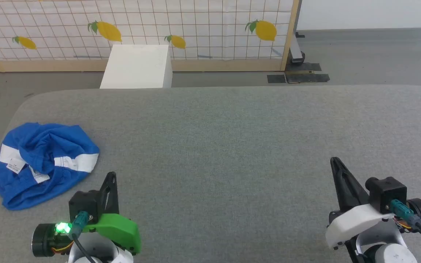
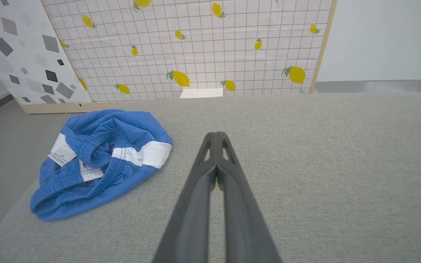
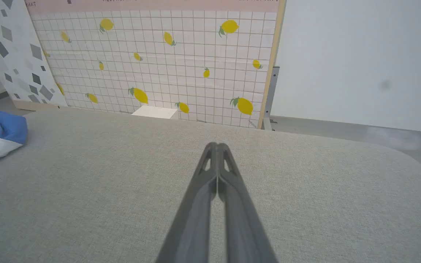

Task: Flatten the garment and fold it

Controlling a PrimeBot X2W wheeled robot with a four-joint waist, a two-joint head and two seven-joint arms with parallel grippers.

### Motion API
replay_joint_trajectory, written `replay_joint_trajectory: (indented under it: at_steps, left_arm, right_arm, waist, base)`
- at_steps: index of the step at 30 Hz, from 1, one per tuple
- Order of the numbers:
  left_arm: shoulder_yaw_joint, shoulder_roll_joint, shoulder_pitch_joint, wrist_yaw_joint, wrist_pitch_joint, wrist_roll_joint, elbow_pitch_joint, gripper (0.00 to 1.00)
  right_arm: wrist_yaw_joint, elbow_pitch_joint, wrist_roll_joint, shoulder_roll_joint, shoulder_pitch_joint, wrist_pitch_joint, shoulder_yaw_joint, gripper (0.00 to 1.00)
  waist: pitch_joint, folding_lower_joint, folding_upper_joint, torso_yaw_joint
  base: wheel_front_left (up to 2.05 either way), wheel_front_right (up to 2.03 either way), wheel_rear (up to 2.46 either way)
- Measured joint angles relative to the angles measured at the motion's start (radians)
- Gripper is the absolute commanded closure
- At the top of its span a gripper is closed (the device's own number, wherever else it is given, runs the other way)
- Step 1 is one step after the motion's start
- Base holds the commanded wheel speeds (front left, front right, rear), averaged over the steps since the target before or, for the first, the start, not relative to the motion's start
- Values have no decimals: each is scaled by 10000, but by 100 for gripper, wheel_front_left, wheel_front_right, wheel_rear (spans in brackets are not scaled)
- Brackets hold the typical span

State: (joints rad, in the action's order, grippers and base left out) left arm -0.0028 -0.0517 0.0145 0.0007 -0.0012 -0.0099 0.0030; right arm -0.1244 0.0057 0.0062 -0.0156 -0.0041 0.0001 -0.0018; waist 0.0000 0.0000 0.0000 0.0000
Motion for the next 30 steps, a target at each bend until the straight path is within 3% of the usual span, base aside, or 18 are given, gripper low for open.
replay_joint_trajectory:
  at_steps: [30]
  left_arm:
    - [-2,0,-1,0,0,0,0,100]
  right_arm:
    - [0,-2,0,0,0,0,2,100]
  waist:
    - [0,0,0,0]
  base:
    - [0,0,0]
